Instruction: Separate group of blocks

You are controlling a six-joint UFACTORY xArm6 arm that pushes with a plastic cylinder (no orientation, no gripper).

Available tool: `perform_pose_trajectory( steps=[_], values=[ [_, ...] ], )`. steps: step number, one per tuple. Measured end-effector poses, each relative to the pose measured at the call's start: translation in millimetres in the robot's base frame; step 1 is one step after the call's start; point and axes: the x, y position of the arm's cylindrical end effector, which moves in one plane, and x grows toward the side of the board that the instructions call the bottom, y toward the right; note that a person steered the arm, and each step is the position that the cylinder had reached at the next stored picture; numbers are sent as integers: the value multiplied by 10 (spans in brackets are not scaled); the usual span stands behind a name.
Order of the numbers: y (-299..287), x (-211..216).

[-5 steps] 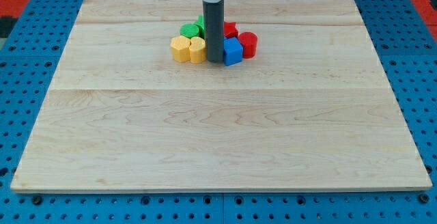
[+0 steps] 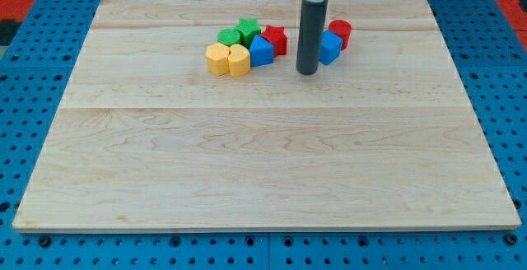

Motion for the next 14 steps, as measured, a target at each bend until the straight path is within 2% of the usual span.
perform_pose_trajectory(
  steps=[1, 2, 4, 6, 11, 14],
  values=[
    [-493, 75],
    [-849, -56],
    [-984, -602],
    [-747, -982],
    [-14, -707],
    [-389, -569]
  ],
)
